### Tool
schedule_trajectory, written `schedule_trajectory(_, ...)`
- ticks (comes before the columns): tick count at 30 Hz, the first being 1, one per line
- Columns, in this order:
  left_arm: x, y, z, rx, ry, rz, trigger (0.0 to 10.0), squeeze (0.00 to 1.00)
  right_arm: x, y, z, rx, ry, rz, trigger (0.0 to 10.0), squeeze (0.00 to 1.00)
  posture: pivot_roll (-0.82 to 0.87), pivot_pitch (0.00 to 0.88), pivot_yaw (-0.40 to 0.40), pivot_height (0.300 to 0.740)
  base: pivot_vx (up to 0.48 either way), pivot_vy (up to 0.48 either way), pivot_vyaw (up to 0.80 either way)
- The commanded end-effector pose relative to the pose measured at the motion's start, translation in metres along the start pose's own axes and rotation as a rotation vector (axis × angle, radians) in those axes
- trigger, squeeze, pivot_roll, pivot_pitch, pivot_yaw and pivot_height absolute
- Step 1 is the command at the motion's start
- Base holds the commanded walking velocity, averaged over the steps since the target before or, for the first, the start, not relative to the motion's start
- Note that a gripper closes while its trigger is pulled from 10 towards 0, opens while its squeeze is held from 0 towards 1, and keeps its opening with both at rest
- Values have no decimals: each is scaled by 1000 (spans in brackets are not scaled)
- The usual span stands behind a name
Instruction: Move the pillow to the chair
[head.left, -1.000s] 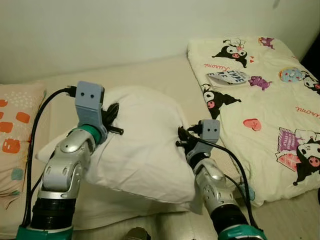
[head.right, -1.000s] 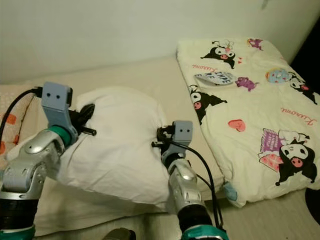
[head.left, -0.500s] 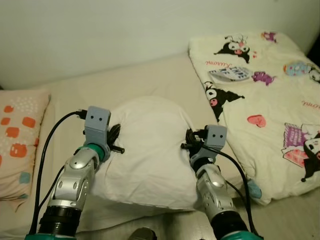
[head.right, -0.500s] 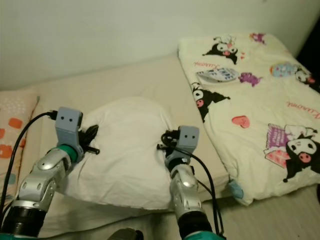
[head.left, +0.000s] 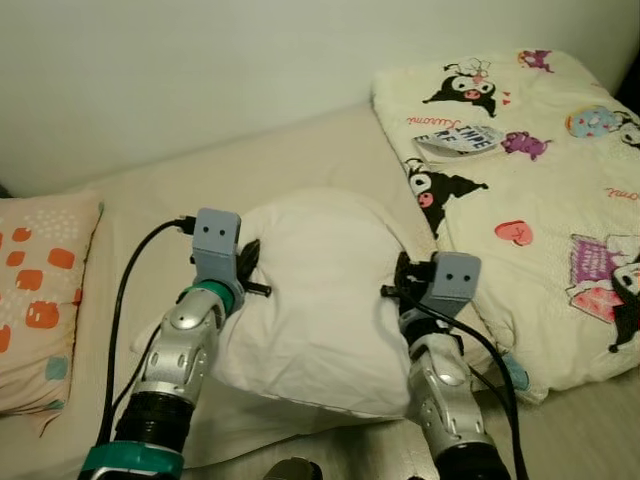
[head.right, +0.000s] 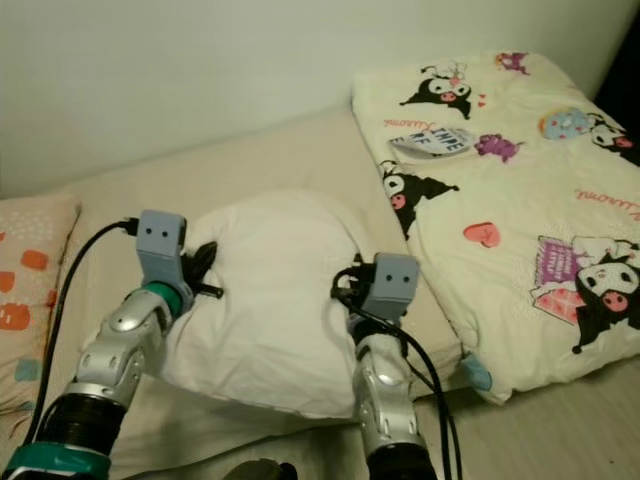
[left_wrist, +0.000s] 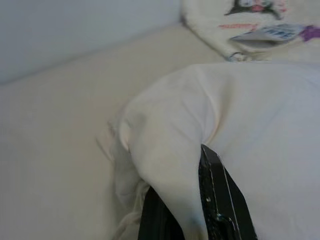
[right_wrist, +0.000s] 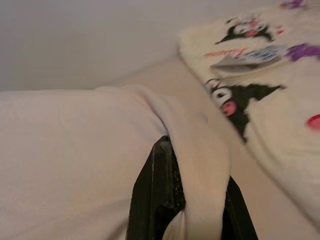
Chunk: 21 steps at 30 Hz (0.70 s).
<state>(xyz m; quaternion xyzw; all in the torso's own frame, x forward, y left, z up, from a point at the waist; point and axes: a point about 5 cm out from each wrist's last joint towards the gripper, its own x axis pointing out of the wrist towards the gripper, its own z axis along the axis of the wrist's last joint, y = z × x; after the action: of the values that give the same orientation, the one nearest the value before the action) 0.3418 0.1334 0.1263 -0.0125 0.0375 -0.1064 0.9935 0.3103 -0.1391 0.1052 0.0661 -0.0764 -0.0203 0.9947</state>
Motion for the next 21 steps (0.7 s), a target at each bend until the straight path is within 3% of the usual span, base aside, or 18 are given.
schedule_trajectory(1, -4, 10, -3, -17, -16, 46, 10000, 0, 2, -5, 16, -3, -74, -26, 10000, 0, 77, 21, 194, 740, 0, 0, 0)
schedule_trajectory(4, -4, 8, -8, -44, -1, 45, 10000, 0, 3, -11, 20, -28, -76, -20, 10000, 0, 72, 27, 155, 740, 0, 0, 0)
schedule_trajectory(9, -6, 4, -13, -18, 17, 4, 10000, 0, 5, -15, 19, -30, -47, -14, 10000, 0, 103, 28, 115, 740, 0, 0, 0)
schedule_trajectory(12, -10, 9, 6, -17, -77, -13, 10000, 0, 10, -7, 21, 26, -40, 2, 10000, 0, 112, 30, 102, 740, 0, 0, 0)
schedule_trajectory(16, -10, 12, 14, -11, -116, -3, 10000, 0, 12, -3, 23, 42, -46, 16, 10000, 0, 117, 29, 100, 740, 0, 0, 0)
schedule_trajectory(19, -10, 19, 41, 5, -218, 32, 10000, 0, 18, 9, 29, 66, -46, 69, 10000, 0, 122, 22, 104, 740, 0, 0, 0)
schedule_trajectory(21, -10, 19, 41, 5, -218, 32, 10000, 0, 18, 9, 29, 66, -46, 69, 10000, 0, 122, 22, 104, 740, 0, 0, 0)
